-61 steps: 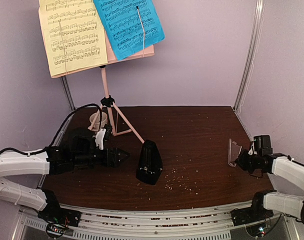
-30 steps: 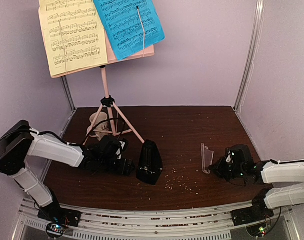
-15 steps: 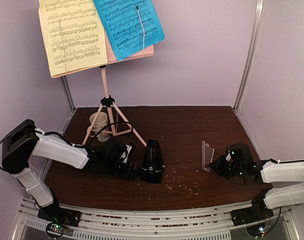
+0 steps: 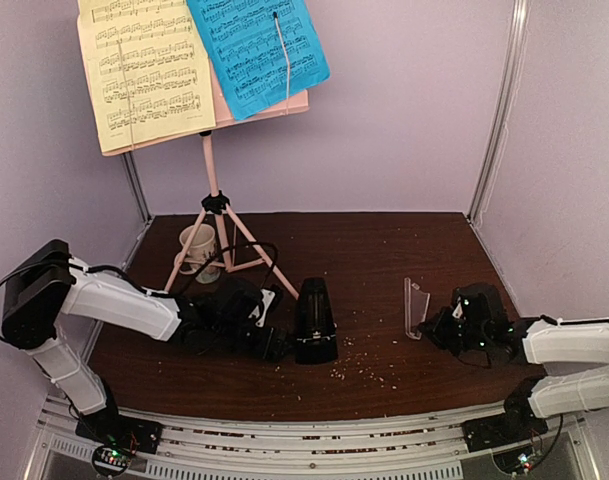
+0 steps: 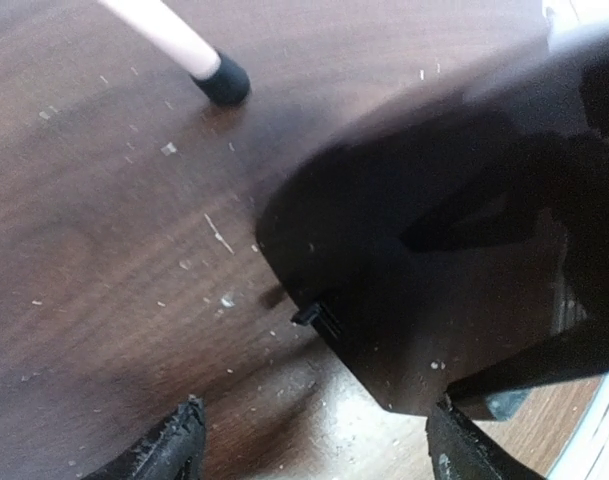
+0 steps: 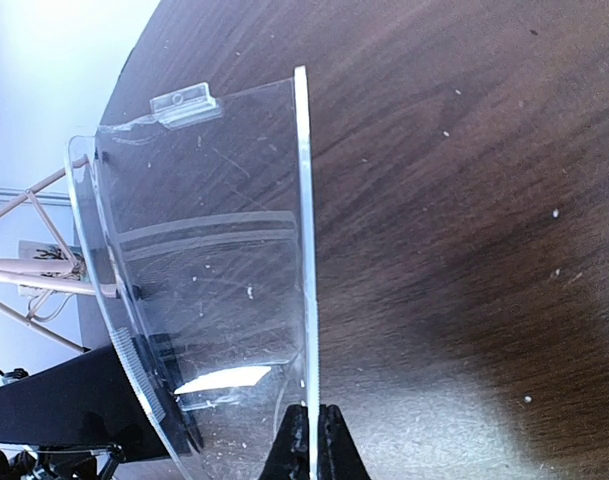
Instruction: Pack up the instrument practice props
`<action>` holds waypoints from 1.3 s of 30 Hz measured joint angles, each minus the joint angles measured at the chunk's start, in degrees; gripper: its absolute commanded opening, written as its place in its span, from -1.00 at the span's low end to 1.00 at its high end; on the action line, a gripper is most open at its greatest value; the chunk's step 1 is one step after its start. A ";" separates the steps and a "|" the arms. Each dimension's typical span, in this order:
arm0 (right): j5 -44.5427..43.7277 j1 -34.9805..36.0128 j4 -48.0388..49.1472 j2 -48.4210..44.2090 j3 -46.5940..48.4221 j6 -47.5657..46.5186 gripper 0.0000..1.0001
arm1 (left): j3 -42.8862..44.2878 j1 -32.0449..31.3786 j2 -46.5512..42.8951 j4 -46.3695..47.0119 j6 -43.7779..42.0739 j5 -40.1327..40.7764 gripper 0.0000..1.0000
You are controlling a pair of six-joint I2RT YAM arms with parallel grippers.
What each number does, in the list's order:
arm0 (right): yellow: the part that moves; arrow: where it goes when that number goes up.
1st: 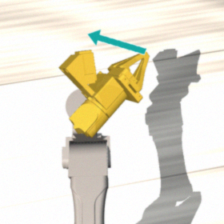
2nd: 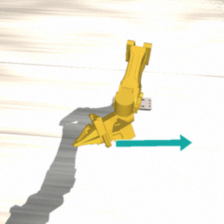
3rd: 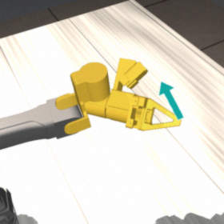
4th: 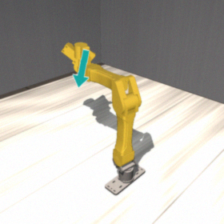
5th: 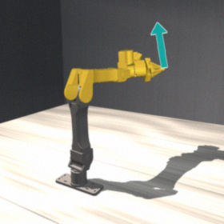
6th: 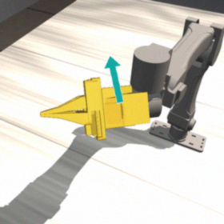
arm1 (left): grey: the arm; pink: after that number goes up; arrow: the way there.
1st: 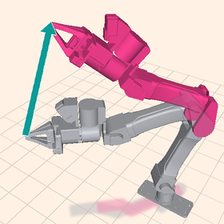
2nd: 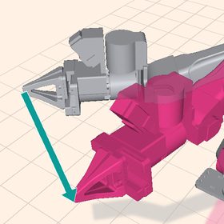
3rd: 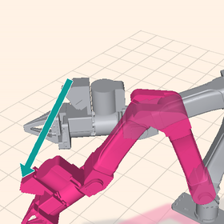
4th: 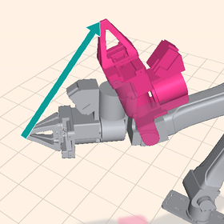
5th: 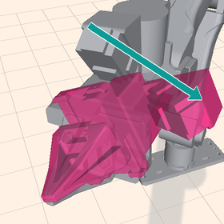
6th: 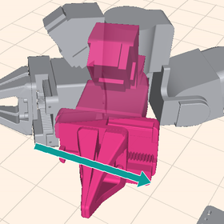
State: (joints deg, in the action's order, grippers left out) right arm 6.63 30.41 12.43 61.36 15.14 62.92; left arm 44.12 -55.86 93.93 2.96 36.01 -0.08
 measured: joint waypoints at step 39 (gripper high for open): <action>39.36 25.57 -43.69 11.91 36.24 -31.74 -1.00 | 13.73 -1.92 -19.04 -15.23 -18.60 -45.29 0.22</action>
State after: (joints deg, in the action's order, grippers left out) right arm 46.00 55.99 -31.27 73.28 51.37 31.18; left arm 57.84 -57.78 74.89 -12.27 17.41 -45.36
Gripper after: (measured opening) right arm 0.012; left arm 0.612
